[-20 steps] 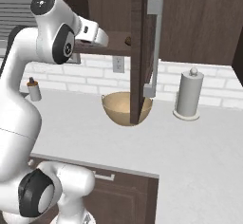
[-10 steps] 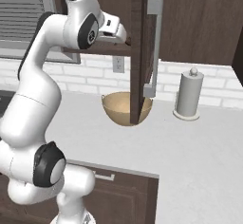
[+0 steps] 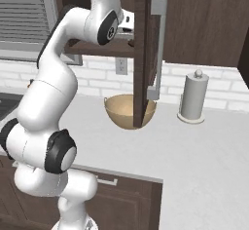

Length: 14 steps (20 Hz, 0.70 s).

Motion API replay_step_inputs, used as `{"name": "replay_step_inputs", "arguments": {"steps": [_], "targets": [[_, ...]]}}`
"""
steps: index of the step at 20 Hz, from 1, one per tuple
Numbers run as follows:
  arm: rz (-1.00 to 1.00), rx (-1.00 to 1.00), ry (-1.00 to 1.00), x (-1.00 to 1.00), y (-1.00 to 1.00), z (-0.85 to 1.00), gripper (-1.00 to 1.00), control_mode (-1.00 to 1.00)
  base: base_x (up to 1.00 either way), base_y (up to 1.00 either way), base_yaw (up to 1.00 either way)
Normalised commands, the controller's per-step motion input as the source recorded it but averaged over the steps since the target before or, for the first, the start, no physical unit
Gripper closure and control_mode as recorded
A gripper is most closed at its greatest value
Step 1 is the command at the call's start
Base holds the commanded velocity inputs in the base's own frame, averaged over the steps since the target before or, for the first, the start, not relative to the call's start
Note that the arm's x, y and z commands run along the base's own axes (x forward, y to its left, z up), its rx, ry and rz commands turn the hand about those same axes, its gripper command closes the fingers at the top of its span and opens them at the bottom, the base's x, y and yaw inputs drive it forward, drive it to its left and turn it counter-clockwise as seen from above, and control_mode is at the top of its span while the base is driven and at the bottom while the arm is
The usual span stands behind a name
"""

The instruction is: Open the cabinet, pick up the bread from the cabinet and place it in the basket. Then move the basket to the dining counter.

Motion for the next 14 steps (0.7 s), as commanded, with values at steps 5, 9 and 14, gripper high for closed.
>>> {"name": "replay_step_inputs", "arguments": {"steps": [5,9,14], "targets": [[0.00,-0.05,0.00,0.55,0.00,-0.04,-1.00,-1.00,0.00,0.00,0.00],[0.00,-0.07,0.00,0.51,0.00,-0.13,-1.00,-1.00,0.00,0.00,0.00],[0.00,-0.04,0.06,0.37,-0.06,-0.09,-1.00,-1.00,0.00,0.00,0.00]]}}
